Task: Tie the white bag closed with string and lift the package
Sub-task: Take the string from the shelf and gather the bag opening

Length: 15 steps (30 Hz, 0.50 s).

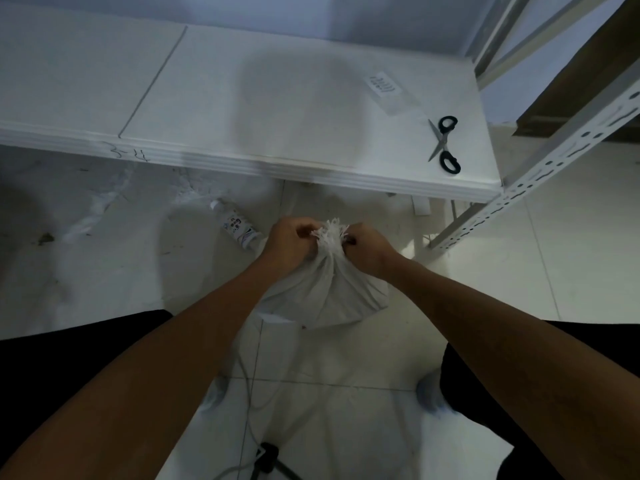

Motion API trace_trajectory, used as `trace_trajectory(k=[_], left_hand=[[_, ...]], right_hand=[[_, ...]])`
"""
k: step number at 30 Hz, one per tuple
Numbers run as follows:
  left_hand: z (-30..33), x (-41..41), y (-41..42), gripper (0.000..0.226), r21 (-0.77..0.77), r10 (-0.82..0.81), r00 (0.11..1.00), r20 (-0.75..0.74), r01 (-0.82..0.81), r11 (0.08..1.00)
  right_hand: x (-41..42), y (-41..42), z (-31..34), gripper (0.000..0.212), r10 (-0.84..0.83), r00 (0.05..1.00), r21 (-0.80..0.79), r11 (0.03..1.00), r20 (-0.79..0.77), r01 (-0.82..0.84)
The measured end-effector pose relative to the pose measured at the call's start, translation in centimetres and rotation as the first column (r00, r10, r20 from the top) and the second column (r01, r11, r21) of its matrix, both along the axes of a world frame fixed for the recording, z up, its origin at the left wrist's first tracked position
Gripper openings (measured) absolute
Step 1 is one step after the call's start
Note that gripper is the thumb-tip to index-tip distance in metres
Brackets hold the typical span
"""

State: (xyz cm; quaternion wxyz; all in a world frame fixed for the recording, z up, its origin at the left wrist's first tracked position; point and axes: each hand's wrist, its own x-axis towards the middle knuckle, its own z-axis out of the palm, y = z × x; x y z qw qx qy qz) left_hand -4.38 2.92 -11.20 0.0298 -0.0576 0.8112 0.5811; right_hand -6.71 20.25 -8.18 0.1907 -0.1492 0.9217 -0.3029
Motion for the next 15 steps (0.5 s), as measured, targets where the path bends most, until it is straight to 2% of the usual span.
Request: trace_trajectory(k=[2, 4, 6, 9, 12, 15], left_hand=[[0.1, -0.3, 0.1, 0.016, -0.03, 0.026, 0.999, -0.022, -0.026, 0.999], [0.1, -0.7, 0.2, 0.026, -0.058, 0.039, 0.999, -0.019, -0.04, 0.998], [0.1, -1.0, 0.2, 0.026, -0.1, 0.048, 0.999, -0.019, -0.05, 0.994], [0.1, -1.1, 0.1, 0.019, -0.166, 0.039, 0.999, -0.03, -0.043, 0.985], [0.6, -0.6, -0.3, 0.028, -0.141, 0.031, 0.999, -0.037, -0.036, 0.989], [0.5, 0.0, -2.1, 0.049, -0.186, -0.004, 0.998, -0.067, -0.009, 0.983]], right_hand=[[-0.1, 0.0, 0.1, 0.019, 0.009, 1.0, 0.017, 1.0, 0.018, -0.01], [-0.2, 0.0, 0.2, 0.02, 0.022, 0.999, 0.014, 1.0, 0.043, -0.023], [-0.4, 0.0, 0.2, 0.019, 0.029, 0.998, -0.003, 1.0, 0.059, -0.029], [-0.6, 0.4, 0.4, 0.018, 0.021, 1.0, -0.01, 1.0, -0.022, -0.021], [-1.0, 1.8, 0.4, 0.034, -0.089, 0.988, -0.039, 0.996, -0.123, 0.084], [-1.3, 4.1, 0.1, 0.031, -0.239, 0.969, -0.064, 0.97, -0.056, 0.235]])
